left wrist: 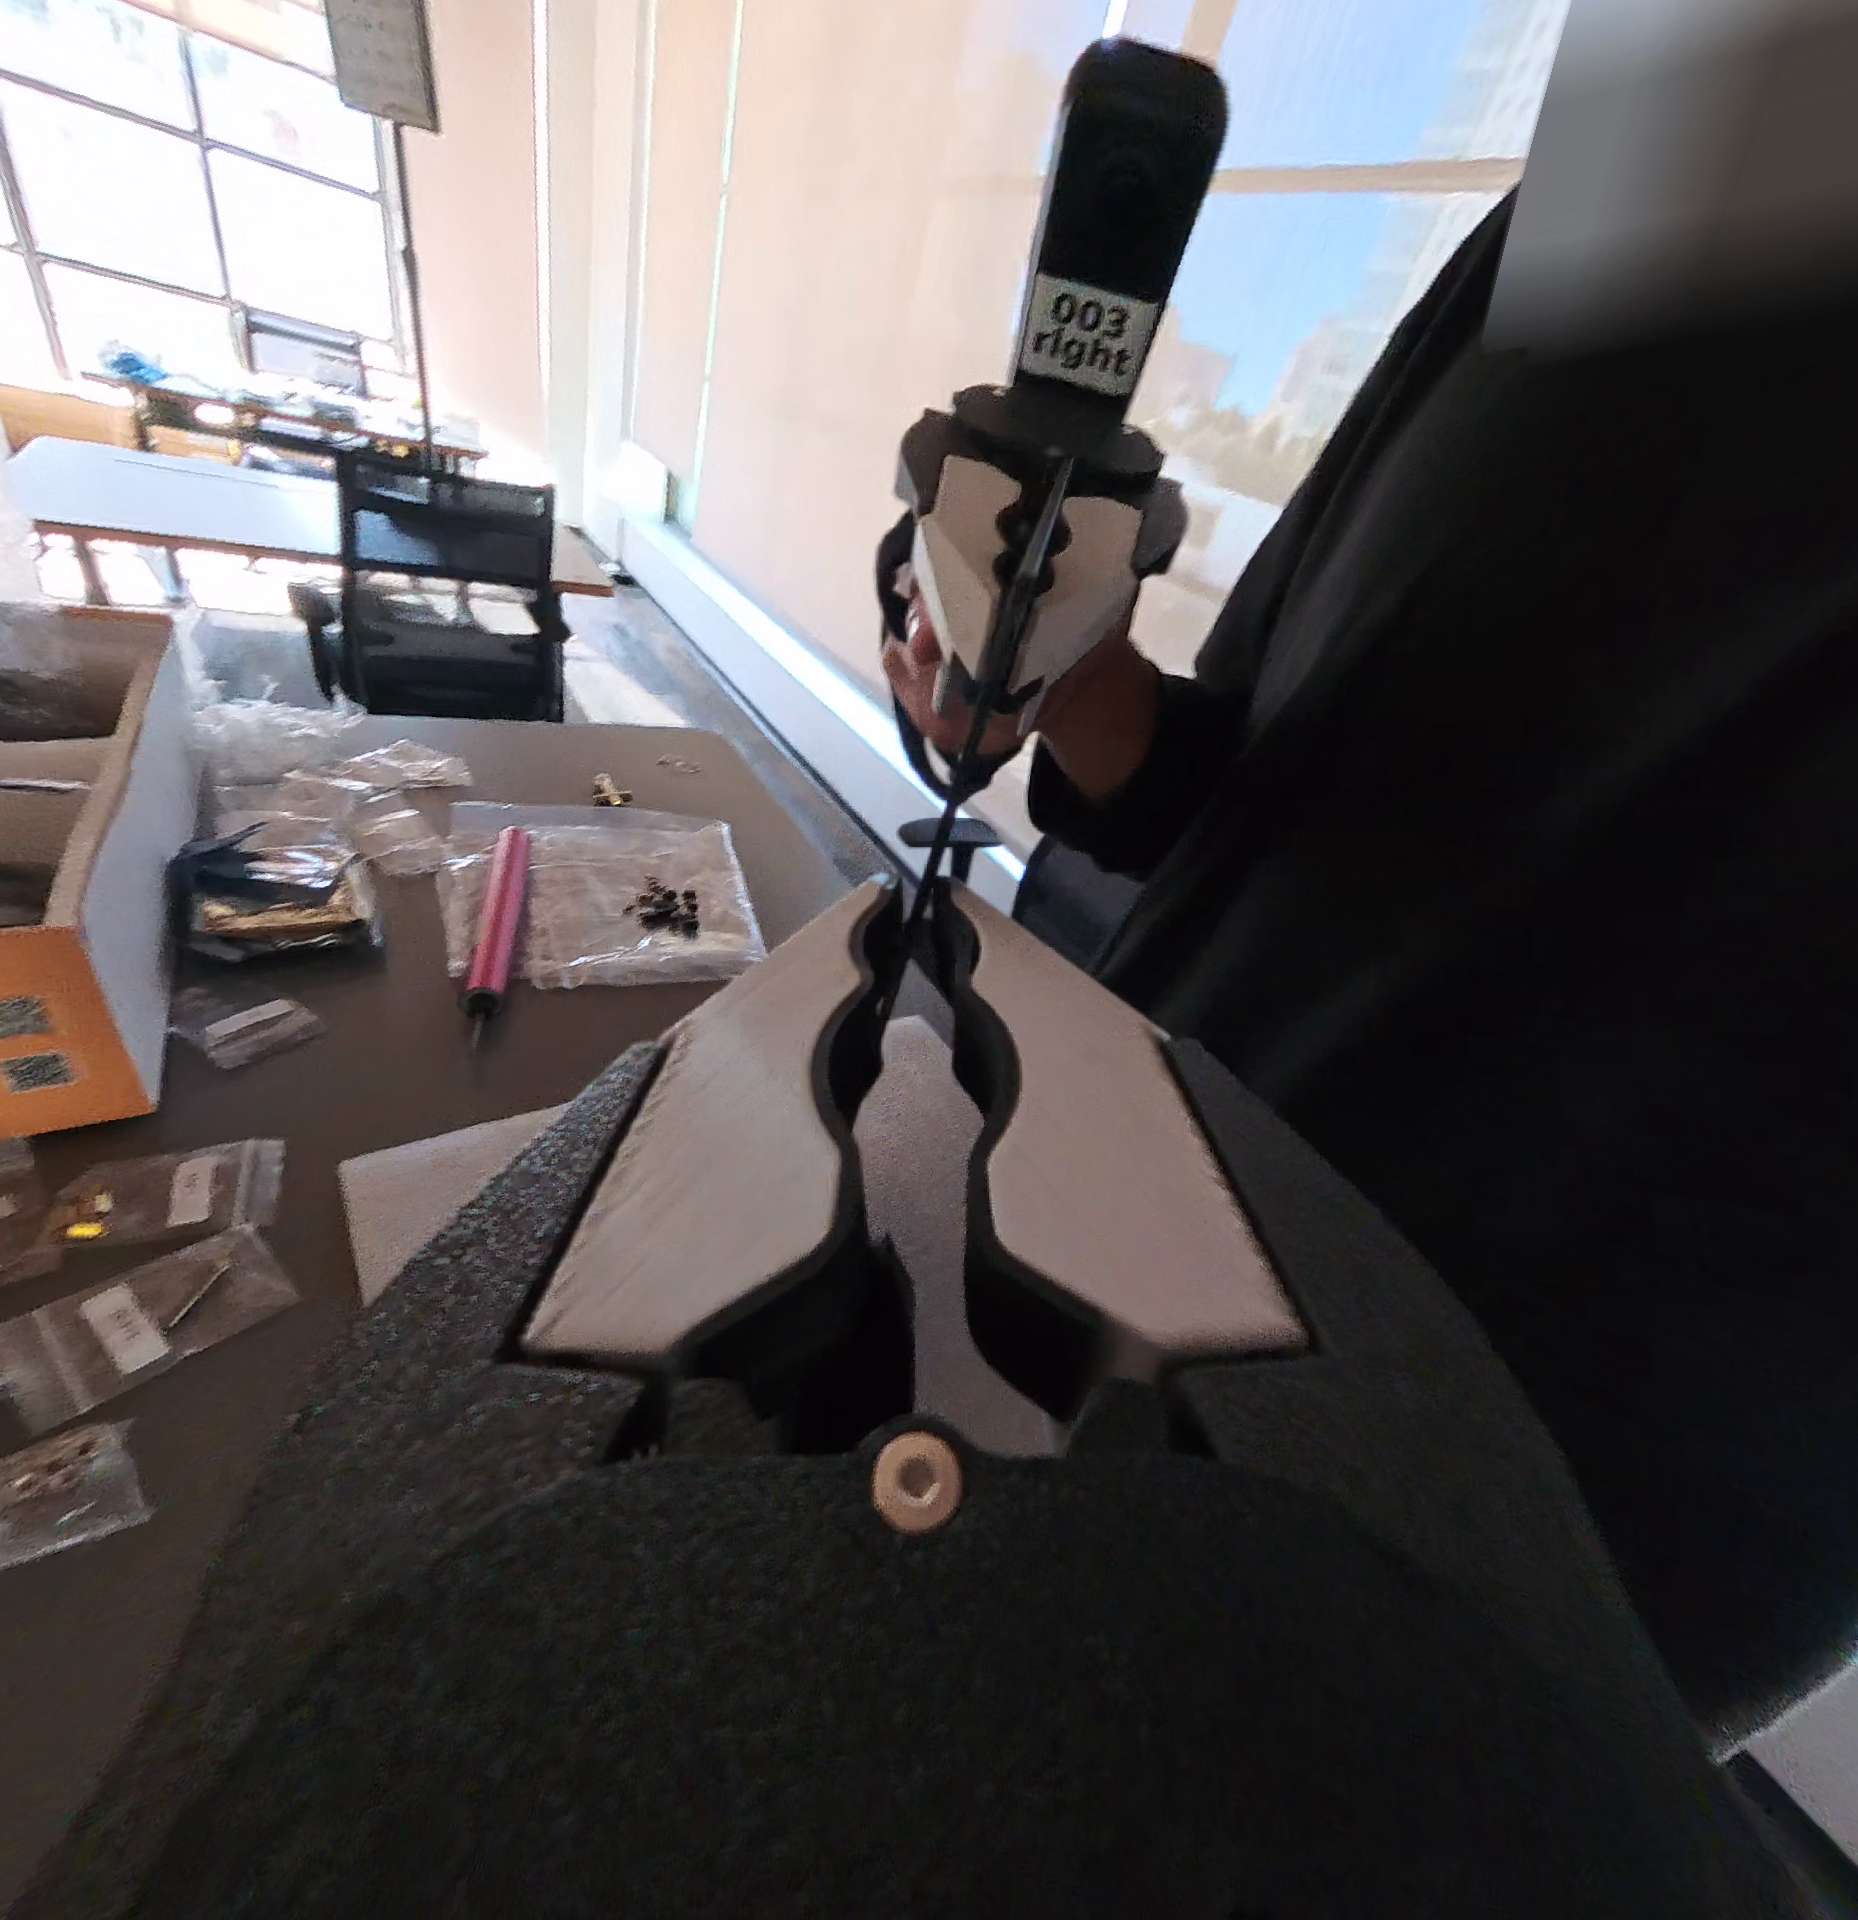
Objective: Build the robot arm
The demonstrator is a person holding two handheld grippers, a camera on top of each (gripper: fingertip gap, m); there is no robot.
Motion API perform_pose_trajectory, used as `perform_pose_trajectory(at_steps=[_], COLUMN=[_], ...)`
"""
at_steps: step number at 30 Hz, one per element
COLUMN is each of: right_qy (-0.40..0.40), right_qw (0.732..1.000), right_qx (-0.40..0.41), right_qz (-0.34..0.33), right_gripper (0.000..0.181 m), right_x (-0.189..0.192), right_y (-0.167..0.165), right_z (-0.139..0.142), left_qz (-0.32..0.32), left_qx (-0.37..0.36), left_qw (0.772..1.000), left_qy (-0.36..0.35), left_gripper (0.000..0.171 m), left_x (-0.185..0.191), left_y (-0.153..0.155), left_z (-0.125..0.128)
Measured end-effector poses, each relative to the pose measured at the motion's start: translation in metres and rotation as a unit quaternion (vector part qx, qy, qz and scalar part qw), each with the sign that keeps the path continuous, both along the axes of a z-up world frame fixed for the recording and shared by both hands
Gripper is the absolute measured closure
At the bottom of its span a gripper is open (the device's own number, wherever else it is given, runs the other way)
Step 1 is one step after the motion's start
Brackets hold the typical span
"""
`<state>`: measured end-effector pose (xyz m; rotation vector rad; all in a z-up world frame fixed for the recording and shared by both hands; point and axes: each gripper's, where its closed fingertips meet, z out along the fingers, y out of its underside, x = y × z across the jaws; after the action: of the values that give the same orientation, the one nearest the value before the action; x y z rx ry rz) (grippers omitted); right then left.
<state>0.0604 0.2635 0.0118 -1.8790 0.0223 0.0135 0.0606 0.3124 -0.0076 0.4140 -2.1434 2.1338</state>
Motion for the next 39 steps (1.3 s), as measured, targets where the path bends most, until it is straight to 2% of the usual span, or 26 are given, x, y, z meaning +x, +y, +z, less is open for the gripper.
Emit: perform_pose_trajectory(at_steps=[4,6,7,8,10,13,14,16,17,19,20,22,24,25,28,34,39], right_qy=[0.003,0.023,0.032,0.032,0.019,0.019,0.024,0.018,0.020,0.026,0.026,0.023,0.022,0.021,0.024,0.035,0.030], right_qw=[0.998,0.998,0.997,0.997,0.998,1.000,1.000,1.000,1.000,1.000,0.999,1.000,1.000,1.000,1.000,0.999,0.999], right_qx=[0.049,0.015,-0.017,-0.032,0.004,-0.011,-0.013,-0.012,-0.010,-0.001,0.002,0.006,0.009,0.012,0.018,0.025,0.026], right_qz=[0.034,0.053,0.062,0.069,0.051,0.017,0.011,-0.005,-0.009,-0.017,-0.019,-0.017,-0.015,-0.013,0.000,0.008,-0.008], right_gripper=[0.179,0.158,0.155,0.164,0.179,0.181,0.181,0.181,0.181,0.181,0.181,0.180,0.180,0.180,0.180,0.181,0.180], right_x=[-0.008,-0.007,-0.006,-0.006,-0.001,0.014,0.017,0.024,0.026,0.028,0.028,0.027,0.024,0.023,0.018,0.012,0.016], right_y=[-0.001,-0.002,-0.004,-0.004,-0.001,0.002,0.002,0.000,-0.002,-0.006,-0.007,-0.009,-0.009,-0.009,-0.009,-0.007,-0.005], right_z=[-0.009,-0.044,-0.068,-0.085,-0.085,-0.085,-0.085,-0.087,-0.087,-0.088,-0.088,-0.087,-0.087,-0.087,-0.087,-0.086,-0.086], left_qz=[-0.027,-0.032,-0.031,-0.029,-0.010,0.077,0.138,0.282,0.337,0.365,0.344,0.267,0.223,0.210,0.165,0.097,0.073], left_qx=[-0.026,-0.029,-0.029,-0.032,-0.039,-0.032,-0.030,-0.049,-0.051,-0.015,0.029,0.168,0.288,0.311,0.305,0.341,0.351], left_qw=[0.999,0.999,0.999,0.999,0.999,0.996,0.990,0.957,0.939,0.930,0.937,0.946,0.929,0.925,0.937,0.935,0.933], left_qy=[-0.010,-0.012,-0.011,-0.007,0.000,0.026,0.030,0.044,0.050,0.042,0.048,0.072,0.066,0.055,0.049,0.028,0.016], left_gripper=[0.168,0.168,0.168,0.168,0.168,0.161,0.152,0.147,0.147,0.150,0.150,0.150,0.155,0.157,0.161,0.158,0.159], left_x=[-0.009,-0.012,-0.012,-0.011,-0.005,0.017,0.026,0.035,0.027,-0.014,-0.038,-0.081,-0.102,-0.105,-0.102,-0.090,-0.089], left_y=[0.003,0.007,0.009,0.011,0.014,0.021,0.028,0.058,0.069,0.059,0.038,-0.010,-0.032,-0.037,-0.044,-0.045,-0.049], left_z=[-0.001,-0.003,-0.003,-0.004,-0.004,-0.007,-0.006,-0.002,-0.006,-0.028,-0.051,-0.116,-0.168,-0.181,-0.195,-0.211,-0.216])
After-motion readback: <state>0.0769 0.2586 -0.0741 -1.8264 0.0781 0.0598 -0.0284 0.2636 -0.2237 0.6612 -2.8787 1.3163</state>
